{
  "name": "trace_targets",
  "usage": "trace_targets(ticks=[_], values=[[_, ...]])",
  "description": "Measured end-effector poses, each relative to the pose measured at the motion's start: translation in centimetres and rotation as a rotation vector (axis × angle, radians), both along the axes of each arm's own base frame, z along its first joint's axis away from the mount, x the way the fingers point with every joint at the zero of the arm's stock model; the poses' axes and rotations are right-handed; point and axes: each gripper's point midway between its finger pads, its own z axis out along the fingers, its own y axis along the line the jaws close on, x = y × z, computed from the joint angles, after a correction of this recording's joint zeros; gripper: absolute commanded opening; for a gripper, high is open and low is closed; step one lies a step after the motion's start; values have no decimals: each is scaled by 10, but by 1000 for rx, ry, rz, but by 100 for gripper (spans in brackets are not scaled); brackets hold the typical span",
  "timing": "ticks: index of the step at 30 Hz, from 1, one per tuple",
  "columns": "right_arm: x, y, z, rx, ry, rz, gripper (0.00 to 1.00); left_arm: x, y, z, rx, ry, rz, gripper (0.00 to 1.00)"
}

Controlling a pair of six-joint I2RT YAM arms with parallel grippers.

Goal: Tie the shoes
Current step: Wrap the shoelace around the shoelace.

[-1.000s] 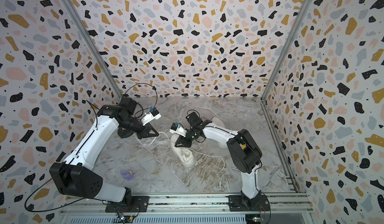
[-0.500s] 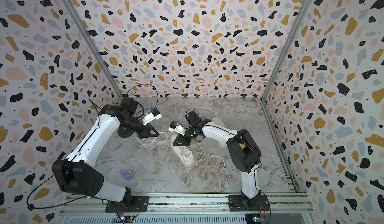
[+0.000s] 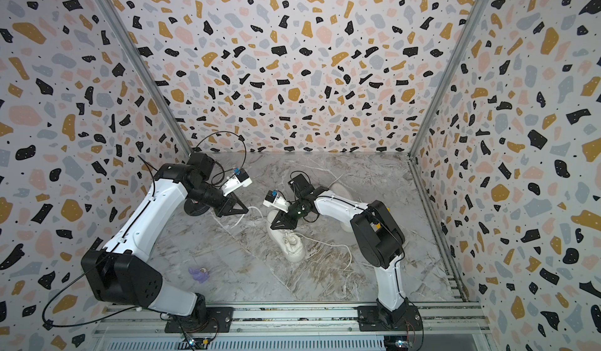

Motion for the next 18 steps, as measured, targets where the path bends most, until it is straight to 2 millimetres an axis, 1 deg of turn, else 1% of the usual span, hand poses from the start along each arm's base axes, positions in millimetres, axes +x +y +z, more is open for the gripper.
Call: trace_targets(ticks=[3,6,9,12,14,16,17,18], values=[[-1,0,0,2,3,3,4,-1,2,-4,3,8,3,0],[2,-3,1,1,12,-7,2,-4,6,-15,19,31,3,0],[9,-9,4,8,29,-30,1,-11,11,-38,47,73,-2,0],[15,-19,10,24,52,-66,2,-18,12,-71,76,129,-16,0],[18,-27,15,38,71,-92,2,-23,8,-95,102,166,-47,0],[18,-33,16,52,90,-113,2,-28,1,-115,132,186,-91,0],[17,-36,16,56,106,-122,2,-30,-3,-124,146,193,-116,0],[16,-37,15,61,117,-127,2,-32,-6,-130,155,194,-135,2]])
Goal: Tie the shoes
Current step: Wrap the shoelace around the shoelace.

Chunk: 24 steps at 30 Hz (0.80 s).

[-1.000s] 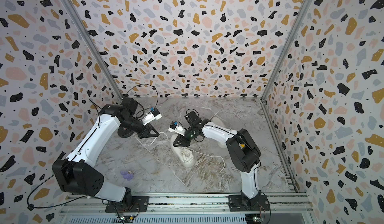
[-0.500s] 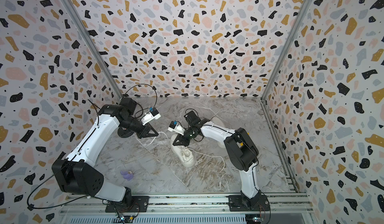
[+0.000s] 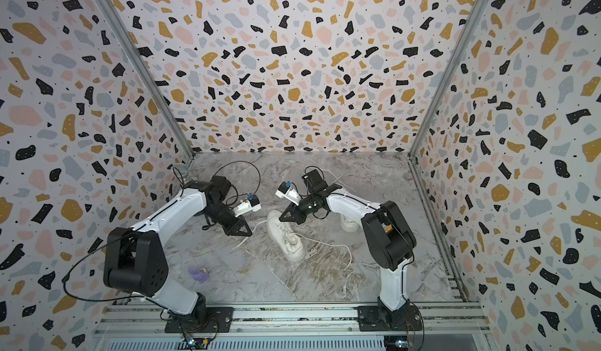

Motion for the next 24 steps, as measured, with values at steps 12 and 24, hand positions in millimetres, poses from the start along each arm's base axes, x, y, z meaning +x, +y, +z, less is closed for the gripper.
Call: trace_targets(ticks=[12,24], values=[[-1,-5,-14,77,102,-69,1,-2,-26,-25,16,-64,-102,47],[6,-4,-9,116,155,-131,3,31,-47,-5,-52,-163,70,73]])
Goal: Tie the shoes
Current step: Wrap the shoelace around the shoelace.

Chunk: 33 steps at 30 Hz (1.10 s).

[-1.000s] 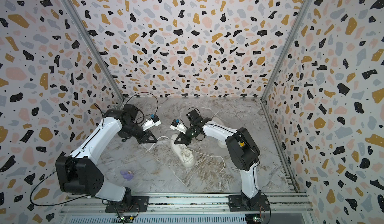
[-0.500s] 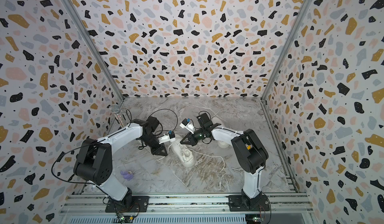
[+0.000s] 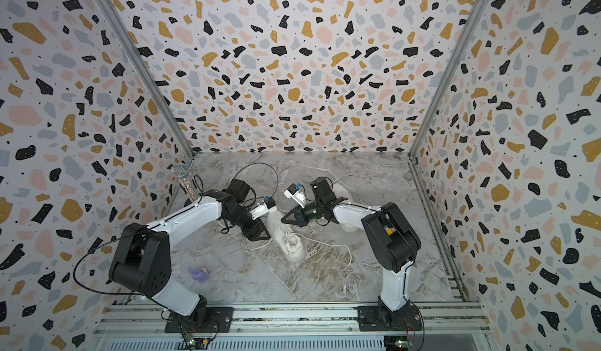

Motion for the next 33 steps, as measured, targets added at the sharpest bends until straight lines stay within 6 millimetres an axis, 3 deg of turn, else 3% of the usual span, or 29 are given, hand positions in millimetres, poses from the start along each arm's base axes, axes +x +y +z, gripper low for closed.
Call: trace_targets(ticks=[5,10,15,22,33], values=[[2,1,3,12,22,-20,4,4,-17,6,-36,16,56,72],[5,2,6,23,33,-33,3,4,-37,10,-63,7,92,65],[6,2,7,24,42,-39,3,0,-45,12,-73,-10,138,56],[6,2,8,26,52,-43,4,3,-54,11,-78,-24,181,51],[7,2,7,24,61,-49,4,14,-62,0,-87,-4,231,18]])
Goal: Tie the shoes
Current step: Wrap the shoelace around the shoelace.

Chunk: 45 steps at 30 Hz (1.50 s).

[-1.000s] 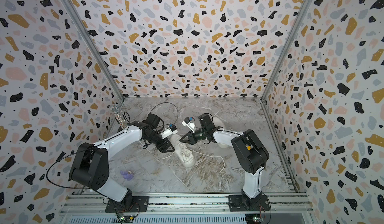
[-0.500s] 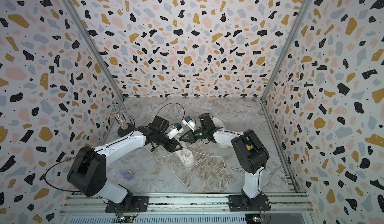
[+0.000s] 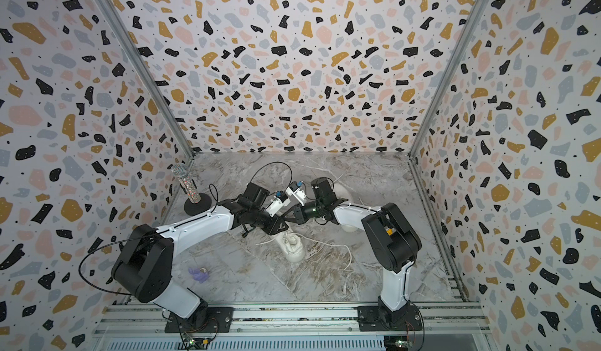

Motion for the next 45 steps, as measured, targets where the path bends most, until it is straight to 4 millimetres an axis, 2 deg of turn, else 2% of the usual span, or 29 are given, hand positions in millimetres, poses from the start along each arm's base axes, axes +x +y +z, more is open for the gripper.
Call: trace_targets(ticks=[5,8,12,17,20,23,28,31,35,40,45], values=[[0,-2,-1,-3,1,-1,9,0,0,-2,-6,1,3,6],[1,-4,-4,-10,-7,-2,18,-1,-1,-1,-11,2,0,0],[0,-14,-11,-48,-15,0,31,-2,0,-2,-23,11,-8,0],[-7,-41,-19,-120,-15,-3,39,1,4,1,-48,7,-22,0],[-20,-58,-23,-165,-19,9,38,2,6,3,-65,4,-36,0],[-37,-69,-27,-203,-13,36,30,3,8,4,-80,0,-49,0],[-67,-79,-49,-263,55,99,23,7,13,5,-91,-15,-62,0],[-87,-74,-60,-286,92,151,22,9,16,4,-95,-16,-66,0],[-104,-57,-65,-277,114,208,22,13,18,4,-107,-13,-79,0],[-109,-45,-64,-257,108,229,21,17,17,1,-120,-7,-100,0],[-91,-56,-58,-260,59,180,26,17,15,-3,-127,4,-115,0]])
